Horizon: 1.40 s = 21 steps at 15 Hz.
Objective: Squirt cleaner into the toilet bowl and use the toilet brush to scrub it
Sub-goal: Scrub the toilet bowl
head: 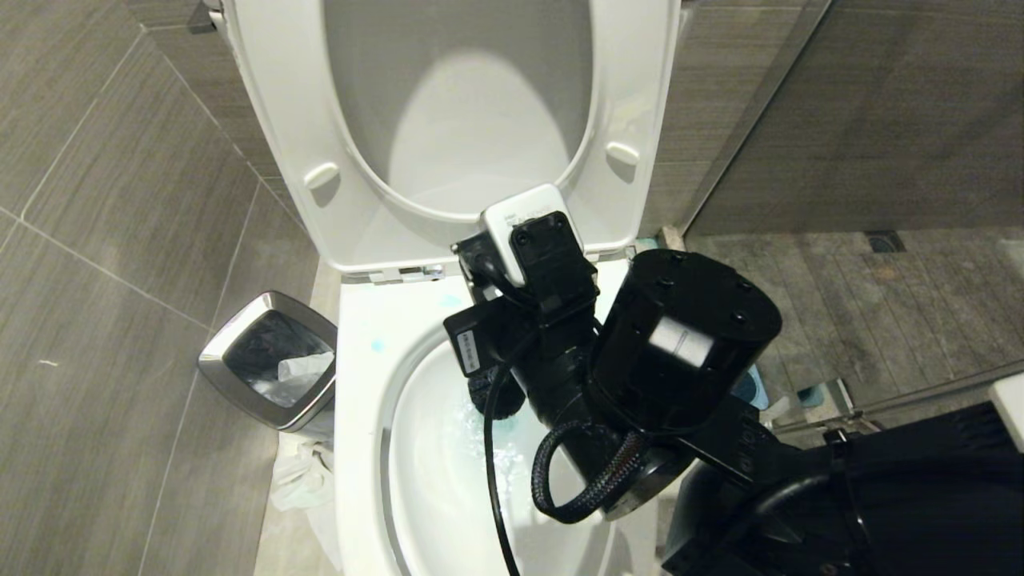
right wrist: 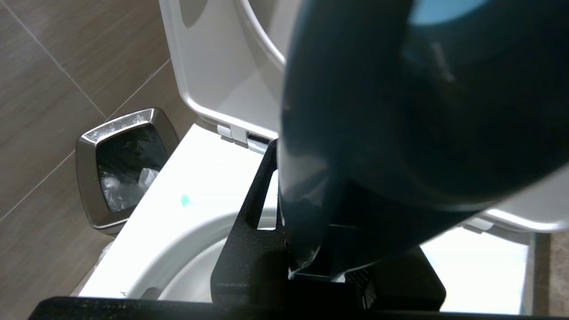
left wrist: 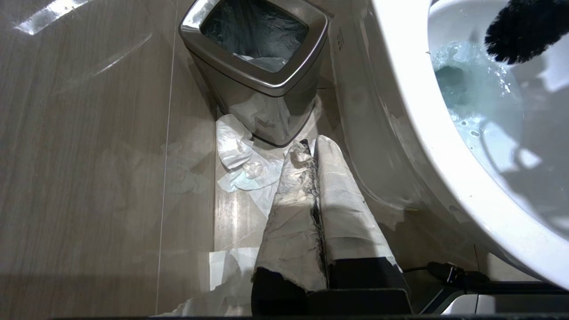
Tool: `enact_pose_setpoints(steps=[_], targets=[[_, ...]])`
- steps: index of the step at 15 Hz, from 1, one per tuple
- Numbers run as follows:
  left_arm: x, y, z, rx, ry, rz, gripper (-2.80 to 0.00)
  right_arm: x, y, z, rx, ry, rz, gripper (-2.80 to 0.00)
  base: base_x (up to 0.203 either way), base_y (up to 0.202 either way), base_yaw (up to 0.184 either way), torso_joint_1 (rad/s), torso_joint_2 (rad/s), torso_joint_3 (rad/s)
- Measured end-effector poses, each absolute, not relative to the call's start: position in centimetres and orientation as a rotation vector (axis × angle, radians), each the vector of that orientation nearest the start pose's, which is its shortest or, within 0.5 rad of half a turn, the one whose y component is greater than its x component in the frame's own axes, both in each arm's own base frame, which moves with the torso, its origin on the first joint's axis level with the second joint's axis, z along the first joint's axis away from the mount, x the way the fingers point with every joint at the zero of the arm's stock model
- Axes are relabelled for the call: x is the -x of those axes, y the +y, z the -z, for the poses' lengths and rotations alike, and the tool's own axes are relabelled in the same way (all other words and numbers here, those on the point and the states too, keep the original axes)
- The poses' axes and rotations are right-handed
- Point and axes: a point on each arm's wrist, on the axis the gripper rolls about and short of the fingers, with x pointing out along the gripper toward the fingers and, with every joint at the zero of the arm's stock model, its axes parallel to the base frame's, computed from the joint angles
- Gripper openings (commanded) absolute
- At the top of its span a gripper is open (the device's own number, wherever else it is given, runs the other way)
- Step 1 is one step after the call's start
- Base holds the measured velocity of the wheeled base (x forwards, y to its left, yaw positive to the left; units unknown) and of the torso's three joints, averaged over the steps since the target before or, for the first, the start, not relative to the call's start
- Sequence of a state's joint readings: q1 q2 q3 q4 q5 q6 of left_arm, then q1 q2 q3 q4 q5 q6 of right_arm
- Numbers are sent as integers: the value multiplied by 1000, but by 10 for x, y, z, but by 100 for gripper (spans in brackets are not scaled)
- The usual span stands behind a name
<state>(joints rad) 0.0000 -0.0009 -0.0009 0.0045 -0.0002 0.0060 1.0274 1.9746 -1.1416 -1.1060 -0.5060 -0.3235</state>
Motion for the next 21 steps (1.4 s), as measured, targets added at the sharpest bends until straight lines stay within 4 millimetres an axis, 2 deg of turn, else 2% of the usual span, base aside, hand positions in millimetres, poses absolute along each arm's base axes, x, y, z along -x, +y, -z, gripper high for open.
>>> enact_pose_setpoints(steps=[4, 9, 12, 15, 18, 21], targets=[[23, 0, -75, -6, 3, 0, -280, -230, 338, -199, 136, -252, -472, -280, 0, 0, 0, 0, 0, 0], [23, 0, -75, -6, 3, 0, -280, -269, 361, -162, 156, -237, -443, -280, 0, 0, 0, 0, 0, 0], [23, 0, -75, -6, 3, 0, -280, -289, 373, -130, 186, -205, -427, -280, 0, 0, 0, 0, 0, 0], [23, 0, -75, -6, 3, 0, -280, -298, 379, -102, 218, -171, -419, -280, 0, 0, 0, 0, 0, 0], [23, 0, -75, -7, 3, 0, -280, -299, 380, -98, 227, -162, -418, -280, 0, 0, 0, 0, 0, 0], [23, 0, -75, -6, 3, 0, -280, -289, 379, -122, 214, -179, -429, -280, 0, 0, 0, 0, 0, 0]])
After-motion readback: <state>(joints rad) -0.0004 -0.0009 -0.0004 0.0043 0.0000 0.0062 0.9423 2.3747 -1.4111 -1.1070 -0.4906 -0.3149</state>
